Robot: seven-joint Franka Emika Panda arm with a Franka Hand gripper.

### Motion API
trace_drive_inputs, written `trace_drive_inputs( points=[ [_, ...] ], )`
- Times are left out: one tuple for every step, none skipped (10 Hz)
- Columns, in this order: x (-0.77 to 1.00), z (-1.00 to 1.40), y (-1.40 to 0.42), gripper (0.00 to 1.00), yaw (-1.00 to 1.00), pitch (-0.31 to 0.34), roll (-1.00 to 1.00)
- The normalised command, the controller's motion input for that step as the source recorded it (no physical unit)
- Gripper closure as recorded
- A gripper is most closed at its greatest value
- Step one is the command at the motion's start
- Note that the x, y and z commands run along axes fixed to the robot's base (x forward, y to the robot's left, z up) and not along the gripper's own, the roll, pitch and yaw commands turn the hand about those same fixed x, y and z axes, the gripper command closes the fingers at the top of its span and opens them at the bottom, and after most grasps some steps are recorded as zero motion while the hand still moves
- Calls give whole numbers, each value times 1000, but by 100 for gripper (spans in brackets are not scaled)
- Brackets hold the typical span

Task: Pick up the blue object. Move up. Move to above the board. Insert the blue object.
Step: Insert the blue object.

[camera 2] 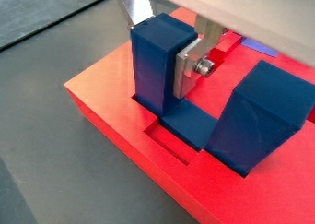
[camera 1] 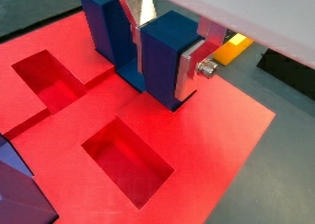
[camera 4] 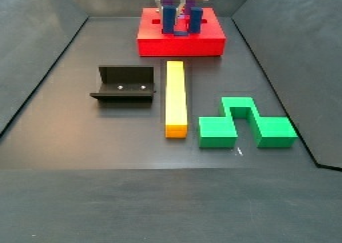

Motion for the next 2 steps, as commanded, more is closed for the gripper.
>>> trace_drive_inputs(
  points=[
    [300, -540, 77, 100, -23, 27, -57],
    [0, 0, 0, 100, 0, 0, 0]
  ],
)
